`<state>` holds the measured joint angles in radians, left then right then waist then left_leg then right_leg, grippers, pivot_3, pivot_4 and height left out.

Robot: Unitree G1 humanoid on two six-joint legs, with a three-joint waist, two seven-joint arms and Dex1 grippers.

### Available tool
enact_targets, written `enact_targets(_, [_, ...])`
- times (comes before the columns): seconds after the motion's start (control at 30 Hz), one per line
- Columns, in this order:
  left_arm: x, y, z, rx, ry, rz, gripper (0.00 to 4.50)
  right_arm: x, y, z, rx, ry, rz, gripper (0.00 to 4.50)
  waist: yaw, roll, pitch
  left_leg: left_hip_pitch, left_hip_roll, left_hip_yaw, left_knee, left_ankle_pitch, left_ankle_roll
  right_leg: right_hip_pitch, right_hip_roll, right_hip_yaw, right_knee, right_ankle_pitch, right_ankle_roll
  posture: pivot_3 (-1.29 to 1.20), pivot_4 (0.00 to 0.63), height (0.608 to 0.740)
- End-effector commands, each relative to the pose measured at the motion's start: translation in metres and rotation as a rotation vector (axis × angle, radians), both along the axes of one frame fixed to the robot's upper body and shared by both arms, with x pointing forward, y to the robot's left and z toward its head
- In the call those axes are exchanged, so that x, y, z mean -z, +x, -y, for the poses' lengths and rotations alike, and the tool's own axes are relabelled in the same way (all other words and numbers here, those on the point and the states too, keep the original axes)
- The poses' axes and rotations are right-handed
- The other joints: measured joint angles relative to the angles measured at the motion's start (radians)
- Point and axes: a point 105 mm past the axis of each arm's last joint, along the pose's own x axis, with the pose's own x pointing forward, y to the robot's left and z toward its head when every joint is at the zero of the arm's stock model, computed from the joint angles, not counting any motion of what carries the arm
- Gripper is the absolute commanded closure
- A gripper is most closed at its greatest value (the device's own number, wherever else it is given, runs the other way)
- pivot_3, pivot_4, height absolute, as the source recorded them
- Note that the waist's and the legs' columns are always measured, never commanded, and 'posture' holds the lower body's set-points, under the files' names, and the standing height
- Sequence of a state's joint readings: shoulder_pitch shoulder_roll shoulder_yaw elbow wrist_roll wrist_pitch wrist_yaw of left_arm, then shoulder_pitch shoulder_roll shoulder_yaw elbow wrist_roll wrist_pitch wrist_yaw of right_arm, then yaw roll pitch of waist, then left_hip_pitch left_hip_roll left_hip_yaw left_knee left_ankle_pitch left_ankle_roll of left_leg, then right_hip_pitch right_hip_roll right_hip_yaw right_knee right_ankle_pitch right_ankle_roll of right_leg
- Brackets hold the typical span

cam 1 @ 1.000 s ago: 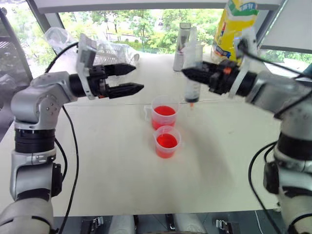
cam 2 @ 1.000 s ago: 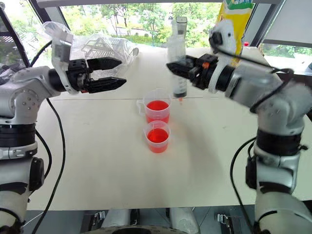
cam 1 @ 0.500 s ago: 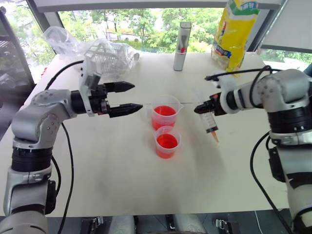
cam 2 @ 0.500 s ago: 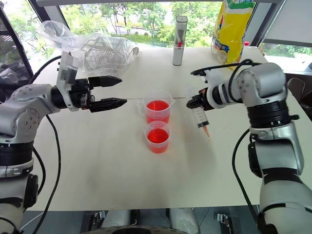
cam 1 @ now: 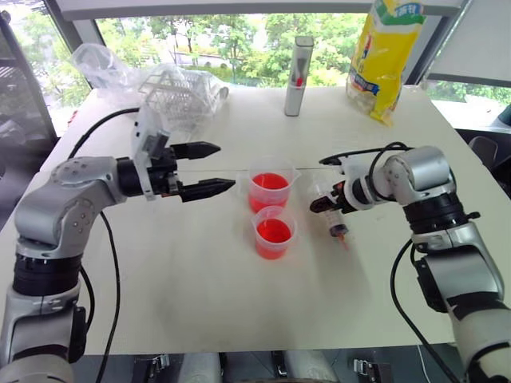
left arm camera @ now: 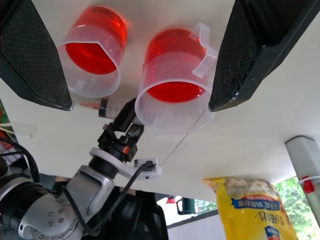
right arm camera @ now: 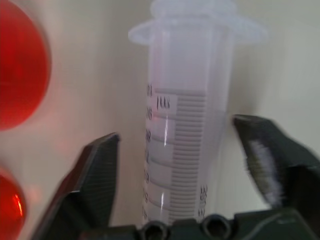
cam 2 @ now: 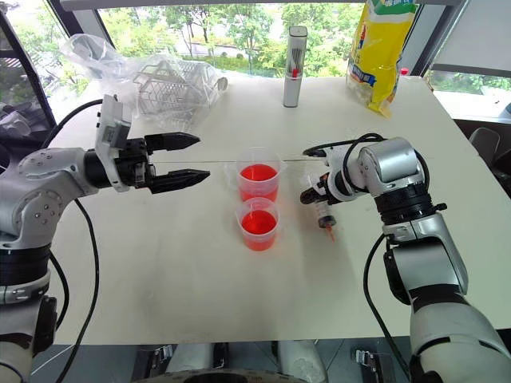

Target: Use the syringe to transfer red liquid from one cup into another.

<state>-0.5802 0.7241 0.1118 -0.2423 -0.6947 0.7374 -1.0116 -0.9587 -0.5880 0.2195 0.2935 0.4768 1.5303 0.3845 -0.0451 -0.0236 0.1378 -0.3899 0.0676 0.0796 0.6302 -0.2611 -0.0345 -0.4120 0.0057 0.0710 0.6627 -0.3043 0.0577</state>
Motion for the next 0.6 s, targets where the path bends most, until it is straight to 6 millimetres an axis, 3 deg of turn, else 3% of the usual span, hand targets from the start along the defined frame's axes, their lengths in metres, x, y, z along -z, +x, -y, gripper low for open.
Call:
enact_targets(0.03, [-0.011,-0.006,-0.002,0.004,-0.004,0.042,0.0,-0.028,0.0,0.001,-0.033,0.016,0.091,0.02,0.0,0.0,0.0,0.0,0.0,0.0,0.0,0.0,0.0,0.0,0.0,0.0,0.0,0.0,0.0,0.0,0.15,0.74])
enact_targets(0.23, [-0.011,-0.008,-0.006,0.003,0.002,0.032,0.0,-0.076,-0.013,0.011,-0.135,0.001,0.255,0.02,0.001,0.0,0.0,0.0,0.0,0.0,0.0,0.0,0.0,0.0,0.0,0.0,-0.001,0.0,0.0,0.0,0.15,0.74])
enact_targets(0.37, [-0.008,-0.01,-0.016,-0.017,0.029,0.013,0.0,-0.127,-0.038,0.008,-0.347,0.051,0.446,0.02,0.001,0.001,0.001,0.0,0.0,-0.001,-0.001,0.0,0.0,0.0,0.0,-0.001,-0.001,0.0,0.0,0.0,0.15,0.74])
enact_targets(0.5, [-0.008,-0.009,-0.019,-0.028,0.041,0.013,0.0,-0.148,-0.072,0.008,-0.549,0.128,0.508,0.02,0.002,0.0,0.001,0.001,0.0,-0.001,-0.002,0.0,0.0,0.002,0.0,-0.001,-0.002,0.0,0.0,0.0,0.15,0.74])
enact_targets(0.6, [-0.007,-0.01,-0.02,-0.029,0.045,0.004,0.0,-0.153,-0.09,0.011,-0.644,0.165,0.536,0.02,0.003,0.0,0.001,0.002,0.0,-0.002,-0.001,0.0,0.0,0.004,0.0,-0.002,-0.004,0.0,0.0,0.0,0.15,0.74])
